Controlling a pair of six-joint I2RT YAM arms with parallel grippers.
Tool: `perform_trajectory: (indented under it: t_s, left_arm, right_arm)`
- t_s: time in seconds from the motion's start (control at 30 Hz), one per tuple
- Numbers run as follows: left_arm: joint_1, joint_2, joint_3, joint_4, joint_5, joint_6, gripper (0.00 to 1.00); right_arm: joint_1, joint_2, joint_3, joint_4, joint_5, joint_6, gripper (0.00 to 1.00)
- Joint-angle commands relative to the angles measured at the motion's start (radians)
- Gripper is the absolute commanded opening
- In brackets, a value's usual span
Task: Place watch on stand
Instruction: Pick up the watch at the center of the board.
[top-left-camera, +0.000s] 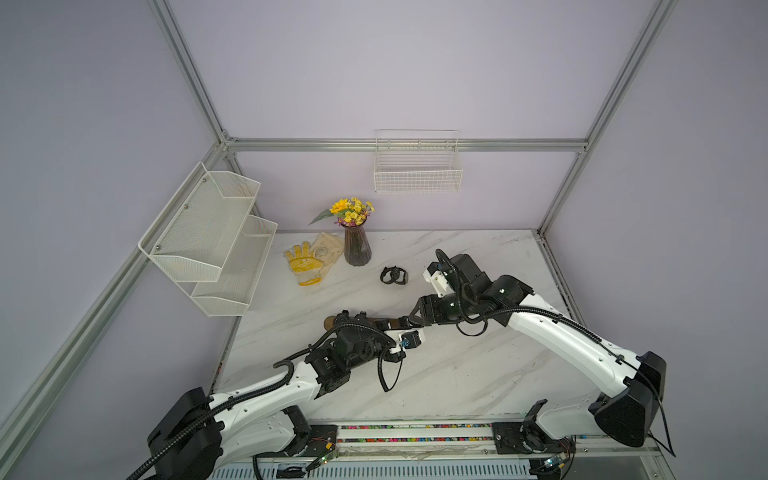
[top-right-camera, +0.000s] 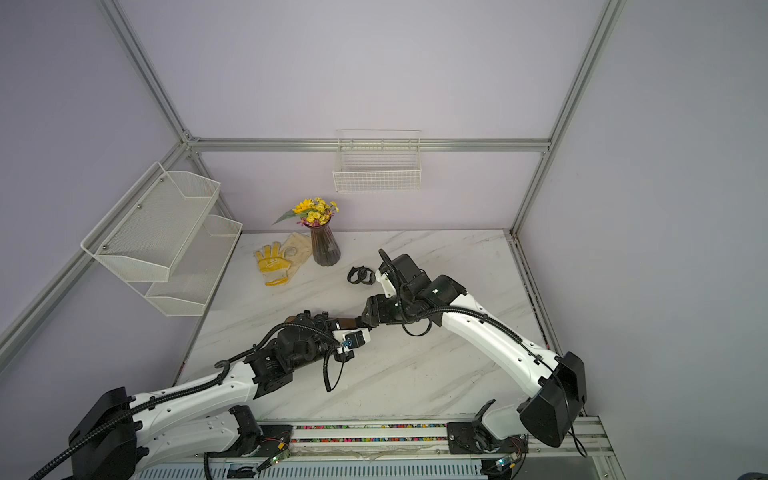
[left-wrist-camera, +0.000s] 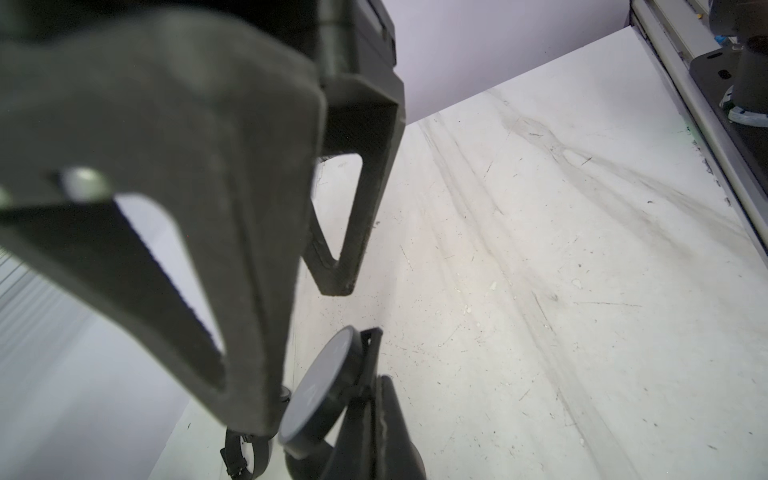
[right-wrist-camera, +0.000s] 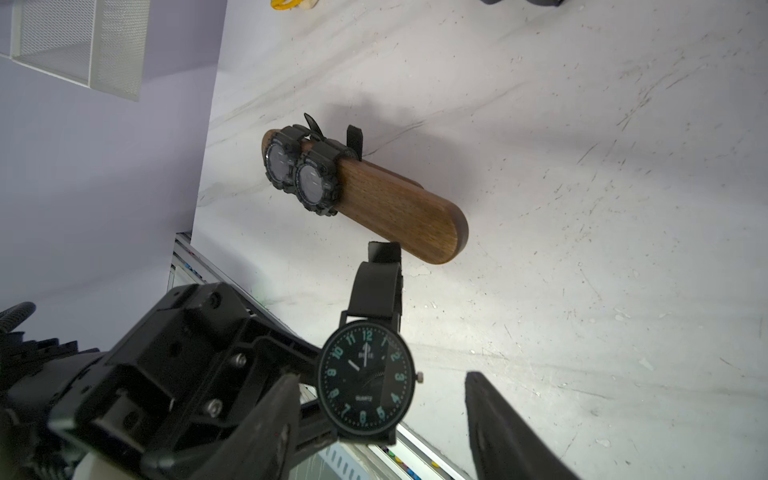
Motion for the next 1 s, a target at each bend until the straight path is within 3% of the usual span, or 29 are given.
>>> perform_trajectory:
  t_s: [0.0, 0.6, 0.97]
  left_arm:
    - [-0.006, 0.013, -0.019, 0.088, 0.049, 0.198, 0.00]
    - [-0.007, 0.044, -0.017, 0.091, 0.099, 0.330, 0.00]
    - [-0.008, 0.079, -0.016, 0.132, 0.050, 0.342, 0.00]
  right_arm:
    - [-0.002, -0.009, -0.005, 0.000, 0.003, 0.037, 0.65]
    - [0.001, 0.010, -0.044, 0.017, 0.003, 0.062, 0.60]
    - [0.012, 0.035, -0.032, 0.010, -0.021, 0.064, 0.48]
